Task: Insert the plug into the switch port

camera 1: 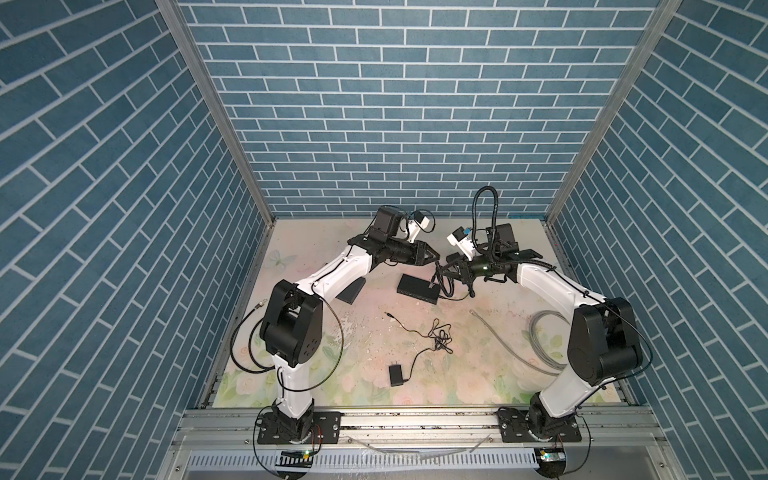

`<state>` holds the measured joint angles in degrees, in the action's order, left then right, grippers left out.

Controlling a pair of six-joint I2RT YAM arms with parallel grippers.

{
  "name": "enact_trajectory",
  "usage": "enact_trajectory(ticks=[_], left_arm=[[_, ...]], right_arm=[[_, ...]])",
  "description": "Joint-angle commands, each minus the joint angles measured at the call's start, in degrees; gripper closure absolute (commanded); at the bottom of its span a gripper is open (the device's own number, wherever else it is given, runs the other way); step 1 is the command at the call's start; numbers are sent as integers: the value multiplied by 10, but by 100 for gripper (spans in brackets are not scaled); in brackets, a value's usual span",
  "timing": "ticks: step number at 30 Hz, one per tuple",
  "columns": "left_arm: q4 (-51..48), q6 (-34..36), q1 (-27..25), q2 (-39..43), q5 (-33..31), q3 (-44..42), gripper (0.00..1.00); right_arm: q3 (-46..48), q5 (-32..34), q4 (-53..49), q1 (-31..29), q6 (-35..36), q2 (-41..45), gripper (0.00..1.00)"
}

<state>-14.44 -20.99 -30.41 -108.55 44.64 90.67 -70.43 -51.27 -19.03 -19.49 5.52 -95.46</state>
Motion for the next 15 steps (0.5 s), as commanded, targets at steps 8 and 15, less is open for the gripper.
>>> enact_trajectory(ticks=[8,15], left_arm=[[-83,78,-3,-21,-52,33,57],[-78,74,-8,-29,-39,37,56]], right_arm=[[-14,-20,-16,-8,22,-12,100],[-20,-24,-16,-18,24,-23,100]])
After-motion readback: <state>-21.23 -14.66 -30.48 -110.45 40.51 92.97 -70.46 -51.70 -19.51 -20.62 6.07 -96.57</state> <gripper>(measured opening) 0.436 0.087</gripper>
